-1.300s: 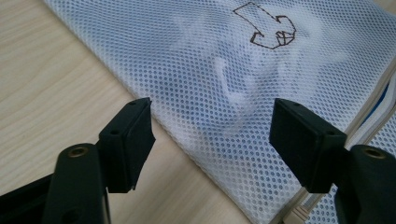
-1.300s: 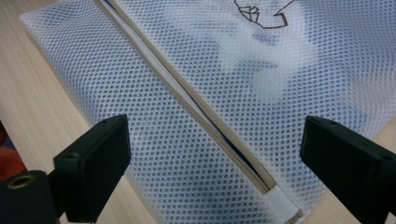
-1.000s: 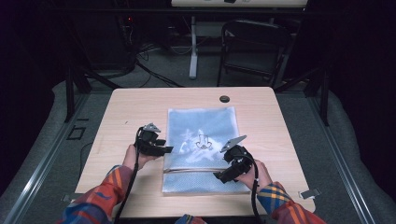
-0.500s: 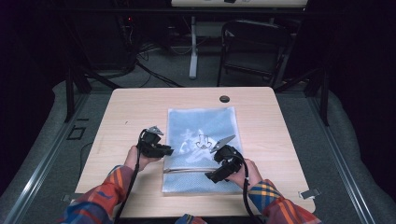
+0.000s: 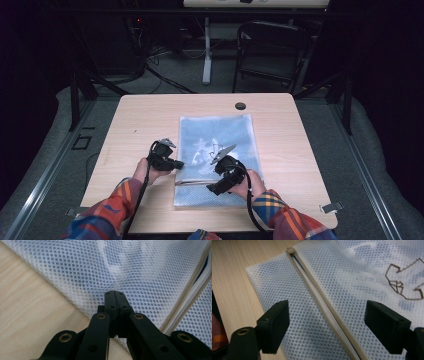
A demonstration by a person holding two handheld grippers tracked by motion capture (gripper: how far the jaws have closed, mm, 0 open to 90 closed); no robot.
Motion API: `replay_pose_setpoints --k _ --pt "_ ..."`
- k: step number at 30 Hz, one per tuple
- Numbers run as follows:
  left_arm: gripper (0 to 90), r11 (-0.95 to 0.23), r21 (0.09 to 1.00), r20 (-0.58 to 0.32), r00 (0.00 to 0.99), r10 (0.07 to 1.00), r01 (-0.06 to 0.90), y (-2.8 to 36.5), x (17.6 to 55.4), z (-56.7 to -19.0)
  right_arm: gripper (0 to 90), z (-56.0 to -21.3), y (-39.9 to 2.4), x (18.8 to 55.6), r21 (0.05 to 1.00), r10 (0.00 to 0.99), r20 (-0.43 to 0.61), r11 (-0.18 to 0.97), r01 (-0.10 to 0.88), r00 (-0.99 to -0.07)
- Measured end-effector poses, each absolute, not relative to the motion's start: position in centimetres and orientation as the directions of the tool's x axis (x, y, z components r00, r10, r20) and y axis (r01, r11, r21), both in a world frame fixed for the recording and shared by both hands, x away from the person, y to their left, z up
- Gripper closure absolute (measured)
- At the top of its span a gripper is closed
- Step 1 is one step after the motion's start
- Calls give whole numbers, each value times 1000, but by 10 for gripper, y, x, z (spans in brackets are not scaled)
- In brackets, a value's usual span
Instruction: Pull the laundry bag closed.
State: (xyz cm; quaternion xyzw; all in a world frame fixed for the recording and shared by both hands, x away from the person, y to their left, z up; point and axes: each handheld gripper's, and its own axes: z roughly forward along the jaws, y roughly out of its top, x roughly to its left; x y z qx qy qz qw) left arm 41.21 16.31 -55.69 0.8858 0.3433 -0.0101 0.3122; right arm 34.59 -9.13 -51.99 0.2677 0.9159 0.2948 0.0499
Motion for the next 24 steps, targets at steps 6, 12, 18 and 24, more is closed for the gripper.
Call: replay_pose_setpoints --k 6,12,18,24 --pt "900 -585 516 -238 761 603 625 162 413 -562 249 -523 -72 349 572 495 73 691 443 -866" --pt "900 -587 507 -247 759 603 631 163 413 -564 289 -526 -55 352 573 471 73 702 423 -879" --pt "900 -579 507 -257 753 606 638 164 414 -565 363 -533 -38 355 574 448 79 710 408 -891" --pt "900 -580 505 -258 753 605 639 164 414 -565 463 -536 -28 356 576 431 85 714 397 -898"
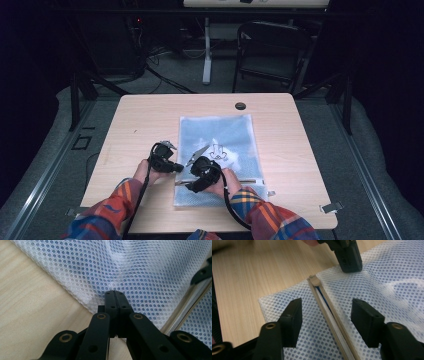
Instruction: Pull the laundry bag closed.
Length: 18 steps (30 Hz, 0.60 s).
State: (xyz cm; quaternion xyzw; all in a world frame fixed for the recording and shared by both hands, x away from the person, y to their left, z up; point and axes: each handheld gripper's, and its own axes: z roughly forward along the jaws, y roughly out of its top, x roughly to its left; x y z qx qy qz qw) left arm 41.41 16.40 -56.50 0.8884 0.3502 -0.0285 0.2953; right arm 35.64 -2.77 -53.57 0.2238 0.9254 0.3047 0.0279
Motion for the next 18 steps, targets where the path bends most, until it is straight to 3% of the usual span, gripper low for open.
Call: replay_pose_setpoints --k 7,18 --pt "900 -571 509 -266 748 608 644 164 414 -566 622 -539 -16 358 576 415 89 720 387 -905" --pt "900 -566 505 -276 743 610 652 165 414 -566 692 -542 -2 362 577 400 86 727 373 -913"
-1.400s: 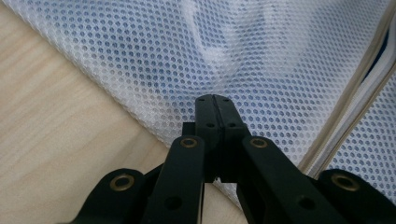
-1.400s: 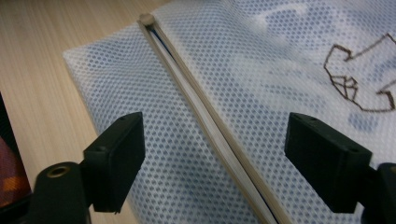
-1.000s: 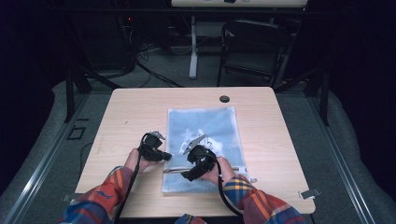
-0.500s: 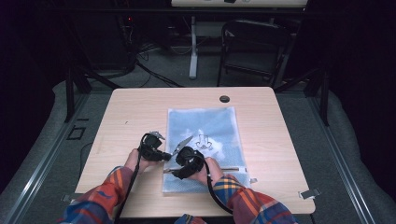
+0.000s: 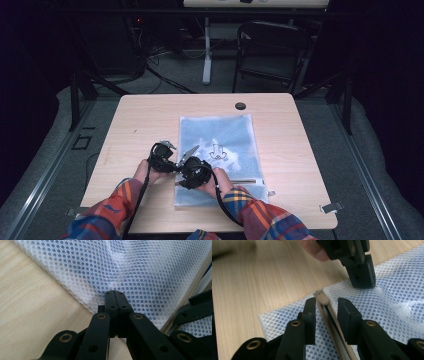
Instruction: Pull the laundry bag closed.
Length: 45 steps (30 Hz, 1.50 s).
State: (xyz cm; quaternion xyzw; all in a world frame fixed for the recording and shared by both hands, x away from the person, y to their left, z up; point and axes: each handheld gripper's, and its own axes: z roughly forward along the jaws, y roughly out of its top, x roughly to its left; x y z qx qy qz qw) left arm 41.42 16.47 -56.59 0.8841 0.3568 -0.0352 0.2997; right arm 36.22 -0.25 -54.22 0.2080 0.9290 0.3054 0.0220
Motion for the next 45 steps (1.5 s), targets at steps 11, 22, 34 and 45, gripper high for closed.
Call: replay_pose_setpoints --k 11,22,34,45 --pt "900 -565 511 -276 747 605 647 166 415 -567 735 -549 9 366 556 400 88 740 378 -912" --pt "900 -559 512 -284 742 607 653 166 415 -567 781 -552 14 367 538 389 98 753 378 -916" --pt "900 -550 518 -293 740 606 655 168 415 -568 807 -556 17 371 508 386 120 768 391 -915" --pt "900 -552 534 -274 748 604 641 168 412 -569 819 -554 11 370 512 399 143 753 412 -906"
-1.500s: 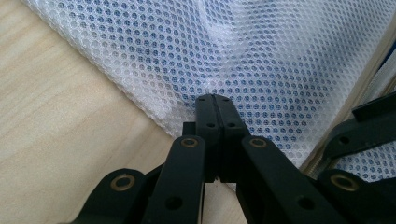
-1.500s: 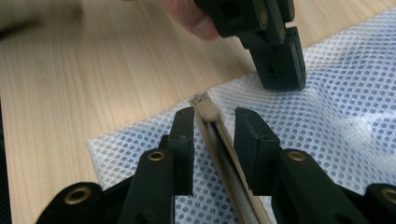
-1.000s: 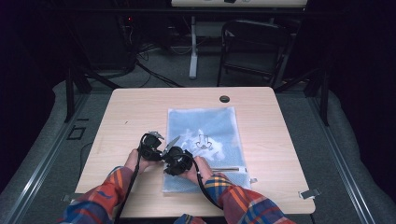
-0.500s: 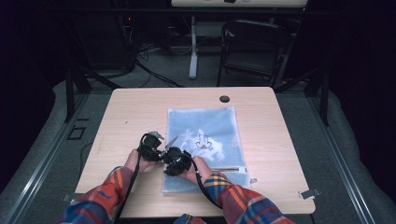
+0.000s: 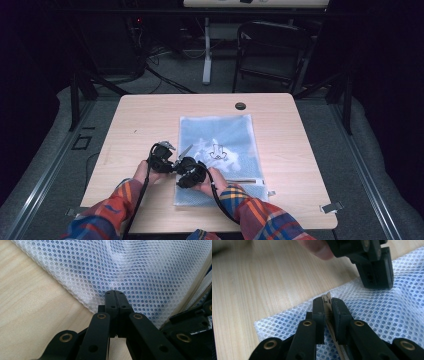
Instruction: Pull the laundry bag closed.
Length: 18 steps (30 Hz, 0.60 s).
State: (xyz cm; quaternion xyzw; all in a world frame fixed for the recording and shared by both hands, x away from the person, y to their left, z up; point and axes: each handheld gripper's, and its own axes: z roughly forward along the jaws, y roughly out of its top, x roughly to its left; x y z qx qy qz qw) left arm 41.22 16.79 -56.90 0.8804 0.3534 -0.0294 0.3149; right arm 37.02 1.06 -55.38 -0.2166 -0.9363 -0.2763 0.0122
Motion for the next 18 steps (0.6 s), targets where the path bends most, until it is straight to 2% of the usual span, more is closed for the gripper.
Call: replay_pose_setpoints --k 14,15,16,18 --pt "900 -581 531 -234 765 600 618 166 412 -567 819 -557 1 373 522 425 160 730 442 -891" --pt "882 -588 527 -241 771 589 614 166 412 -565 819 -558 3 373 521 417 160 734 435 -895" --pt "799 -588 530 -248 774 582 611 167 412 -561 819 -559 5 372 520 414 150 739 428 -898" --pt "768 -583 537 -242 774 585 609 170 411 -558 819 -560 5 372 520 413 150 740 427 -898"
